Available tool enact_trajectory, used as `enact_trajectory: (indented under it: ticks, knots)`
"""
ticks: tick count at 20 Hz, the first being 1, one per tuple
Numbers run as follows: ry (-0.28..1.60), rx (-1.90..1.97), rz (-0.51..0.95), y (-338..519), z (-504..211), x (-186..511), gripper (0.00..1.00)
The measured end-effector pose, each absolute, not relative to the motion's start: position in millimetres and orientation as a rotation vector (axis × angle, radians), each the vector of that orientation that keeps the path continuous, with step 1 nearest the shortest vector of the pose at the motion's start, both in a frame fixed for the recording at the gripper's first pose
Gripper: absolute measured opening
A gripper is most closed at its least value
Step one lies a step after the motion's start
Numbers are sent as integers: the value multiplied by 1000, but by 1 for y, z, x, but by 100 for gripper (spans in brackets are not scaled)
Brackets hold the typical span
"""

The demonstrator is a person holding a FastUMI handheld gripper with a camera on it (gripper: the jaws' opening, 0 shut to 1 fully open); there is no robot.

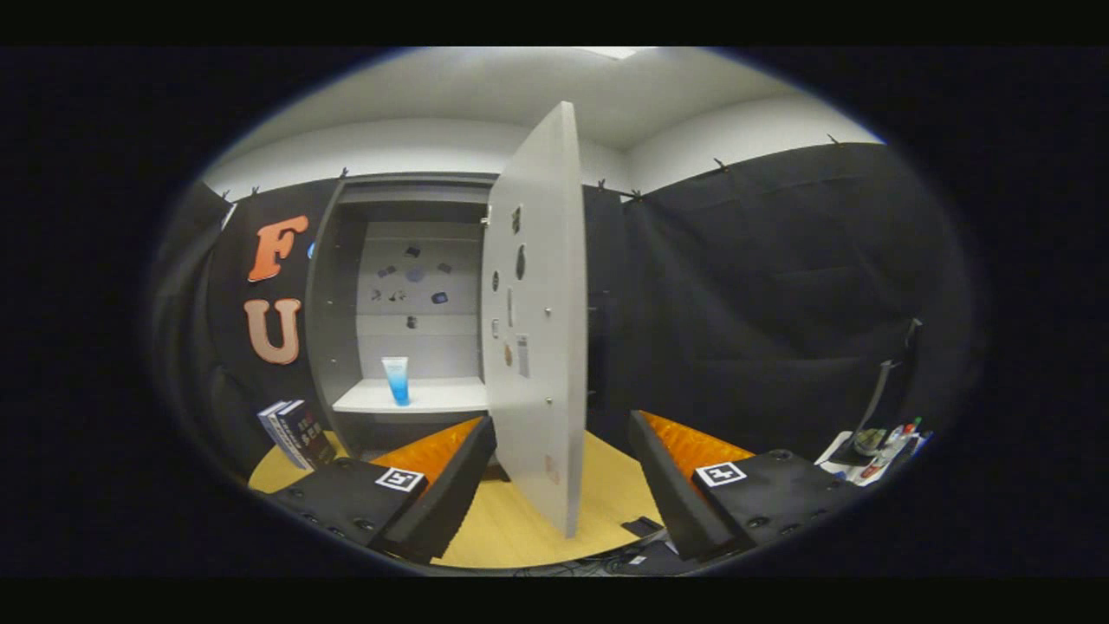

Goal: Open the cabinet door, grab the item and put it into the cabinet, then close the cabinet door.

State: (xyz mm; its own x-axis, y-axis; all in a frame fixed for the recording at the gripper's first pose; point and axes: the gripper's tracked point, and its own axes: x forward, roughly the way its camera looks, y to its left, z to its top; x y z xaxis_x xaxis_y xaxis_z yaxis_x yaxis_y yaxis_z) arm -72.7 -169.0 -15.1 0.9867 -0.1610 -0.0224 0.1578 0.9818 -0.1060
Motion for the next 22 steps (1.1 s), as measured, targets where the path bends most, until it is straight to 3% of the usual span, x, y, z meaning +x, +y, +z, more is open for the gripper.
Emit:
enact_trajectory:
  ticks: [7,15,22]
  knots:
    - [78,-56,-247,-237,-40,-55,99]
    - [182,-30,-174,-242,-95,-2,99]
    - [201,-6,-130,-234,-107,3,97]
